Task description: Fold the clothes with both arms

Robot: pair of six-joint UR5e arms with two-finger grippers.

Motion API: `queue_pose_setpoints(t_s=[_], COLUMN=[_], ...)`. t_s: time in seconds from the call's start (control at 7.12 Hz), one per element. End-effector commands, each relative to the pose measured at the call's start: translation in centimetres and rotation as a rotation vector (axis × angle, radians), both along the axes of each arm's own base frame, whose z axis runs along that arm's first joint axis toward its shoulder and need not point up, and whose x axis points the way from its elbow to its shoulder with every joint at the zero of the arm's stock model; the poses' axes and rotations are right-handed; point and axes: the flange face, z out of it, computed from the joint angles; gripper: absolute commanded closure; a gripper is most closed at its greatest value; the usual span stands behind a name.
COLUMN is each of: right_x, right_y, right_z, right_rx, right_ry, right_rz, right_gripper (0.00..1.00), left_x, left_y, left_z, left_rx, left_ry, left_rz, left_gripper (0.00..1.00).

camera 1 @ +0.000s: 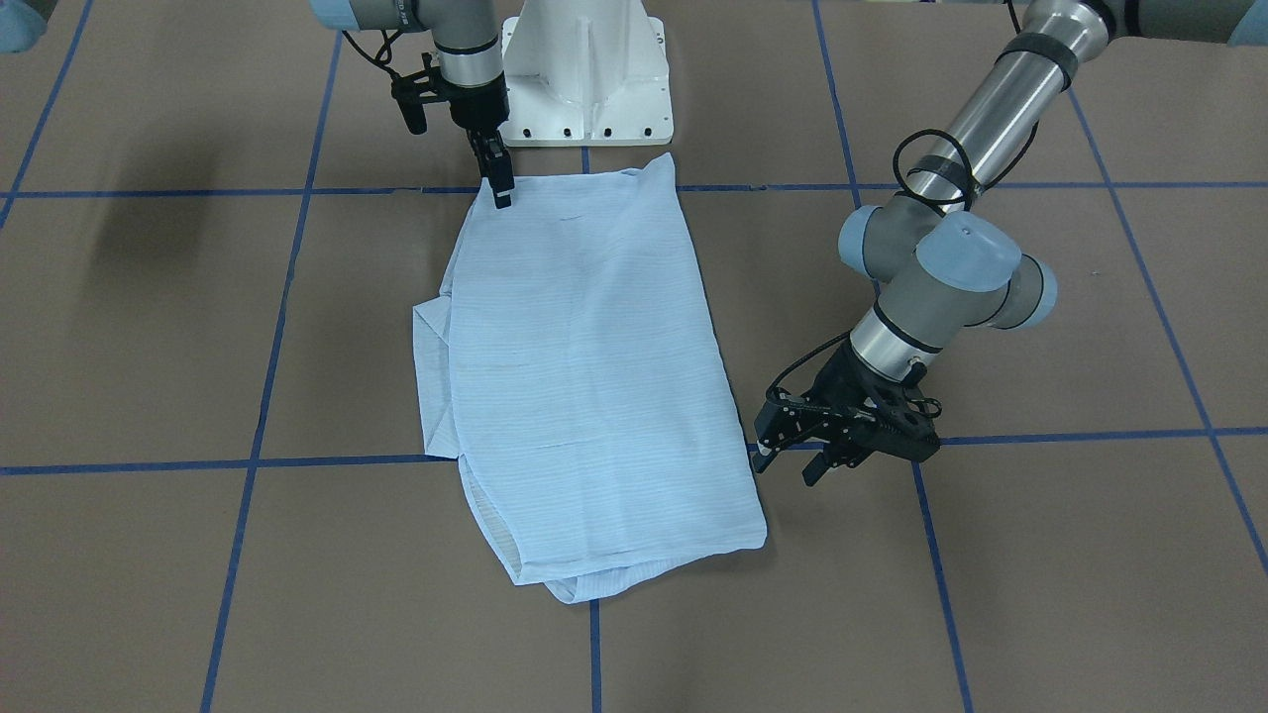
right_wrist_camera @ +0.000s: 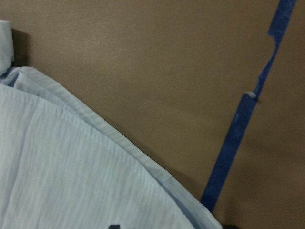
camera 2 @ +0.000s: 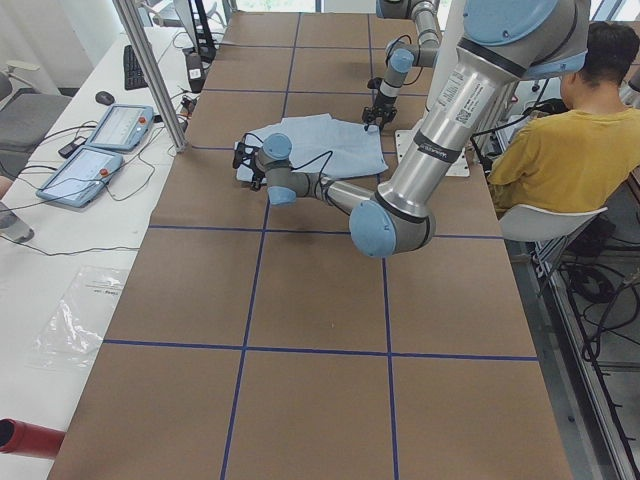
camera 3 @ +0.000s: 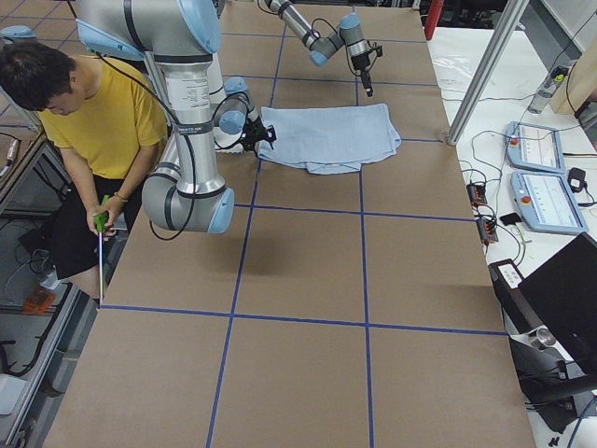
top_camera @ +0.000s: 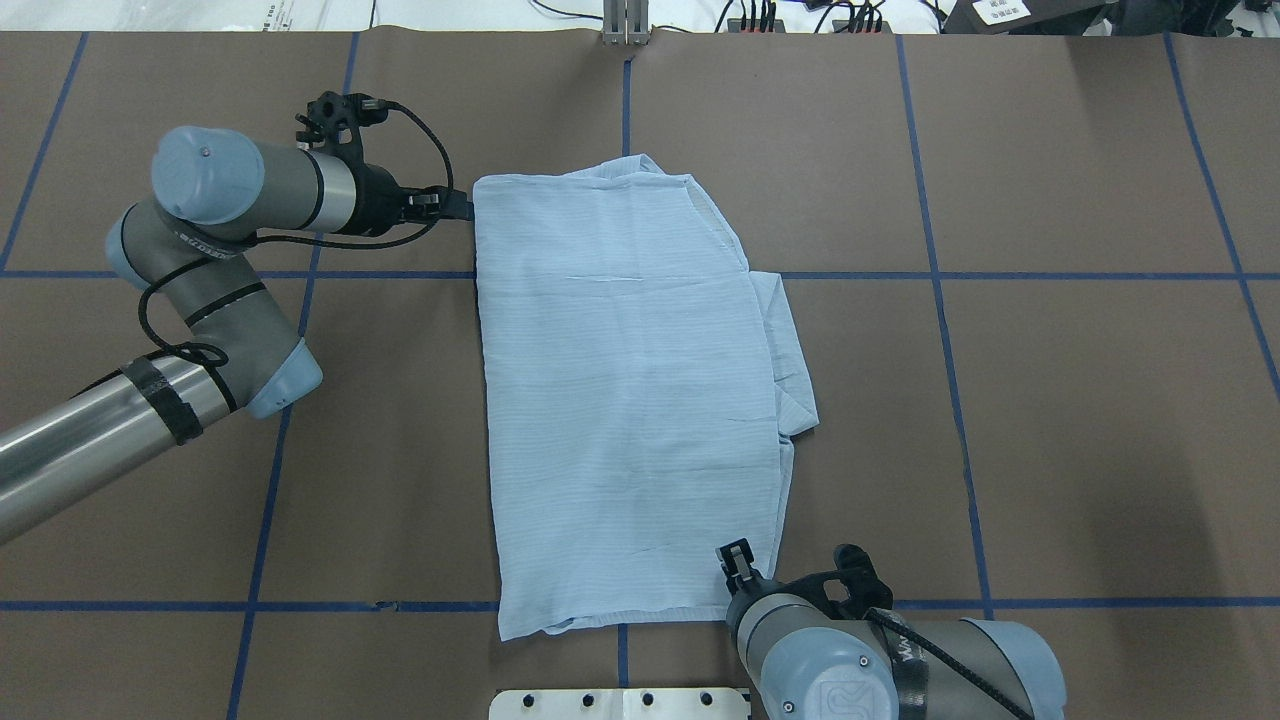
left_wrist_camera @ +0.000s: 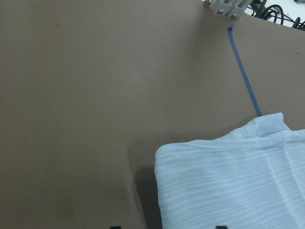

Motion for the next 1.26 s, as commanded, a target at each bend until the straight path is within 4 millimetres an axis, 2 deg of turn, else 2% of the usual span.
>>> queue_pose_setpoints(t_s=[0.0,0.28,0.42,0.56,0.84,0.98,1.12], right_x=[0.0,0.5,1.1,1.6,1.7,1.7,1.7], right_y=[0.0,-1.0,-1.4,-1.5,-1.3,-1.4,-1.4], right_z=[0.0,-0.5,-1.1,-1.5,-1.7,-1.7,-1.6], right_rx=[0.001,0.002,0.000,0.002,0.001,0.003,0.003], right_ry=[0.000,-0.013,-0.027,-0.036,-0.039,-0.041,-0.036], right_rz=[-0.001,0.013,0.018,0.020,0.018,0.020,0.020], right_gripper=[1.00,1.00,1.00,1.00,1.00,1.00,1.00], left_x=[-0.8,-1.2,-2.7,-4.1,-4.3,-4.7,-2.4], left_y=[0.8,1.3,3.3,6.9,18.7,23.5,27.0], left_z=[0.6,0.1,0.2,0.5,-0.1,-1.2,-2.9], left_rx=[0.001,-0.026,-0.075,-0.141,-0.358,-0.460,-0.595], left_ry=[0.001,0.029,0.070,0.122,0.243,0.300,0.305], left_rz=[0.000,-0.012,-0.024,-0.018,0.065,0.077,0.051], left_gripper=[0.27,0.27,0.27,0.27,0.27,0.27,0.26])
